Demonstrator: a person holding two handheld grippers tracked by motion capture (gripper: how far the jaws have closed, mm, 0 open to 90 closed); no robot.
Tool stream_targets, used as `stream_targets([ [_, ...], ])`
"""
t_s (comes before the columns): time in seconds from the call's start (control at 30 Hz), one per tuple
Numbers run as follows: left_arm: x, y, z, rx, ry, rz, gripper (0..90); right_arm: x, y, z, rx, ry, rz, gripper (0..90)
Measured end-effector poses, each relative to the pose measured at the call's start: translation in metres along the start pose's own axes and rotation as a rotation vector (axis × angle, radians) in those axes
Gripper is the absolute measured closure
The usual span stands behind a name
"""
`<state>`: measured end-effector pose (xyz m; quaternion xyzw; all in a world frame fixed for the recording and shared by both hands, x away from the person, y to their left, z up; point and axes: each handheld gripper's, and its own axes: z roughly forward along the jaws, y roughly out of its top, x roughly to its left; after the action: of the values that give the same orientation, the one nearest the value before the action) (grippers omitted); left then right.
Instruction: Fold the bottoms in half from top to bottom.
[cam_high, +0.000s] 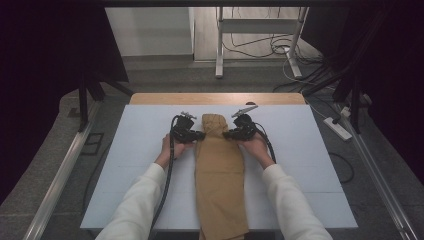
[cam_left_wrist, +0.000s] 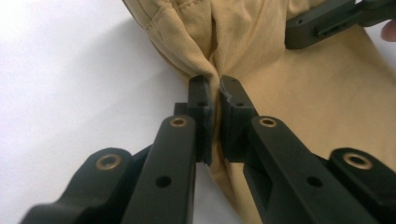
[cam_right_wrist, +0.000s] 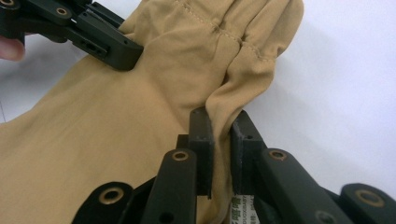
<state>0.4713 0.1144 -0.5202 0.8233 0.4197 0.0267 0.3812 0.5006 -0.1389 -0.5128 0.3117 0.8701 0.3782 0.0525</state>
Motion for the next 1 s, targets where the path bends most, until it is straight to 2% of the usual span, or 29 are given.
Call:
stream_targets([
  [0.3, -0.003, 0.005, -0.012, -0.042, 0.001, 0.017, 83.9, 0.006, 0.007, -0.012, -0.056, -0.029, -0.049, 80.8],
  [0.83, -0.006, 0.009, -0.021, -0.073, 0.005, 0.035, 84.1, 0.009, 0.011, -0.021, -0.084, -0.035, -0.061, 80.8],
  [1.0, -0.005, 0.017, -0.028, -0.085, 0.016, 0.045, 84.3, 0.009, 0.015, -0.024, -0.119, -0.045, -0.073, 80.8],
])
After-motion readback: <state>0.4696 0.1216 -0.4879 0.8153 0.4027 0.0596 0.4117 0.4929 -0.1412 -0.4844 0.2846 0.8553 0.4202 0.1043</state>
